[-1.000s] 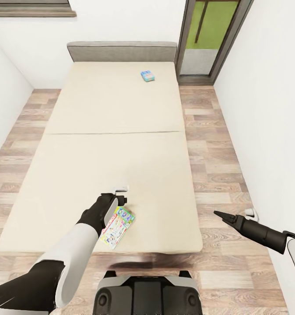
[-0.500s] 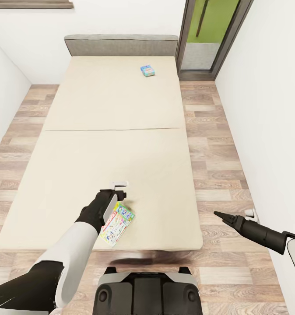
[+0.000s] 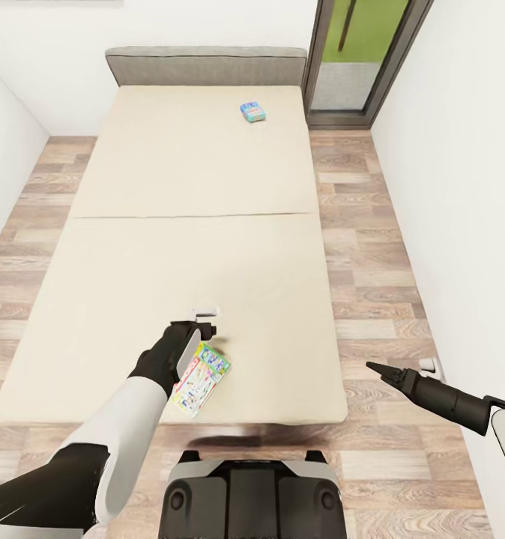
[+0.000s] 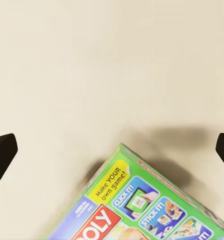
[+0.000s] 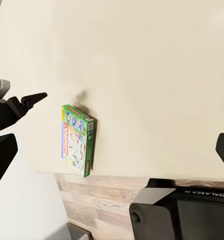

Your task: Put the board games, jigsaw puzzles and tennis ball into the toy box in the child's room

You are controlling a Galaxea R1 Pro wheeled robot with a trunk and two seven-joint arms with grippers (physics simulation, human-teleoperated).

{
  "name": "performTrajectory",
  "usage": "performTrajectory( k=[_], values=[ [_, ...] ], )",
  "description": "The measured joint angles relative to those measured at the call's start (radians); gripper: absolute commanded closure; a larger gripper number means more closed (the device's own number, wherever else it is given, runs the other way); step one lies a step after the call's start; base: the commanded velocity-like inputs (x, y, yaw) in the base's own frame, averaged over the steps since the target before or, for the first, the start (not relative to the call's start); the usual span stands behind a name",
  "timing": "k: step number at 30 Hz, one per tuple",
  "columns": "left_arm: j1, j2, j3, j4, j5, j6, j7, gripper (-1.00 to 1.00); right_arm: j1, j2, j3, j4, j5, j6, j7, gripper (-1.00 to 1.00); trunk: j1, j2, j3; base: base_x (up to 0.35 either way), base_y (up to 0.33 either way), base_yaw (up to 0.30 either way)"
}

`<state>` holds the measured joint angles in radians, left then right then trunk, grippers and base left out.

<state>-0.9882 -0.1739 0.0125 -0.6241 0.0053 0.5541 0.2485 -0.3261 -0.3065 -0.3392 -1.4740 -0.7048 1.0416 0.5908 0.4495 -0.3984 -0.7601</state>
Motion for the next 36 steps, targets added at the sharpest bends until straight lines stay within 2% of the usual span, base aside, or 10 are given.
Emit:
performTrajectory(
  k=[10,18,36],
  values=[
    [-0.001,0.0,0.0,0.0,0.0,-0.001,0.0,-1.0,0.0,0.0,-0.006,0.009,-0.002,-0.001,-0.001,-1.0,0.0,0.0,-0.017,0.0,0.0,0.0],
    [-0.001,0.0,0.0,0.0,0.0,-0.002,0.0,-1.0,0.0,0.0,-0.064,0.04,0.002,0.0,0.003,-1.0,0.0,0.0,-0.03,0.0,0.0,0.0],
    [-0.001,0.0,0.0,-0.011,0.0,-0.002,0.0,-1.0,0.0,0.001,-0.075,0.043,0.002,0.0,0.003,-1.0,0.0,0.0,-0.06,0.0,0.0,0.0]
  ],
)
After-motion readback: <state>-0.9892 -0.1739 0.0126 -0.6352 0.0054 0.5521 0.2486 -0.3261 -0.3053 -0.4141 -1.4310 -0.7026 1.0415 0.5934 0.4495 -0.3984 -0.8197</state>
